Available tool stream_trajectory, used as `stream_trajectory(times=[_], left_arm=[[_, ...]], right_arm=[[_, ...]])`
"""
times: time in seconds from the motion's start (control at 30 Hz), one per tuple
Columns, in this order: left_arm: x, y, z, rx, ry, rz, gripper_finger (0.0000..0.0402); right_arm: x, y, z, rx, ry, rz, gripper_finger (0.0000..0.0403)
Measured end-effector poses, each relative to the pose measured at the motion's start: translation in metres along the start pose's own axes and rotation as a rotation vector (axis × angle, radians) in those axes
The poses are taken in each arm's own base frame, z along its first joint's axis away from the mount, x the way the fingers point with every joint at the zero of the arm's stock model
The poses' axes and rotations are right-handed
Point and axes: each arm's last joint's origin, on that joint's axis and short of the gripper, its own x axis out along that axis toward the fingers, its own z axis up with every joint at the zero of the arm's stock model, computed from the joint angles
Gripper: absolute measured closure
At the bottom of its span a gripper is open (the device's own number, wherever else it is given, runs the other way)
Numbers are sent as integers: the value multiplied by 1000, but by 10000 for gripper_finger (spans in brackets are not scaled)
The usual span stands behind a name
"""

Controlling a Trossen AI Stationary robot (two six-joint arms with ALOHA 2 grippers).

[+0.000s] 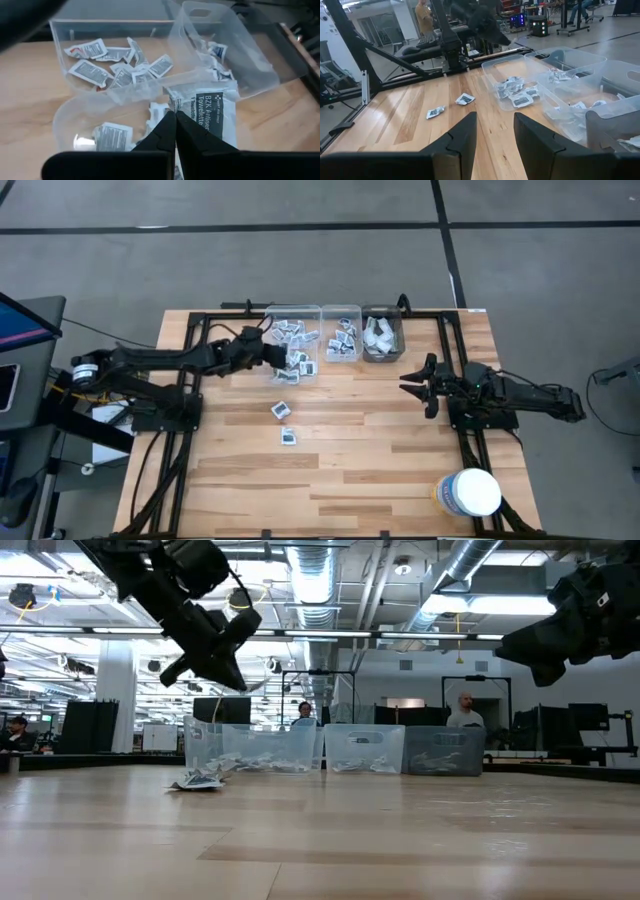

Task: Pick & Place First Aid Supplies
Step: Put the towelette pack into the bottom transparent bin

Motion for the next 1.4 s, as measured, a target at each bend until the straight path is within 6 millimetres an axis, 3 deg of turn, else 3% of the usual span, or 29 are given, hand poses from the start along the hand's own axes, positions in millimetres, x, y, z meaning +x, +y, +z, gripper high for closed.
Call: stream_trajectory(times=[0.4, 0.77, 1.17, 1.4], left_arm=[[8, 5, 5, 154, -26, 29, 390], [7, 4, 5, 182, -19, 13, 307], [4, -6, -3, 322, 148, -238, 270], [-8, -24, -22, 543, 265, -515, 270]], right_arm=[[0, 0, 0, 0, -1, 0, 278], [0, 0, 0, 0, -2, 1, 278], [0, 0, 0, 0, -3, 1, 278], [0, 0, 0, 0, -3, 1, 278]])
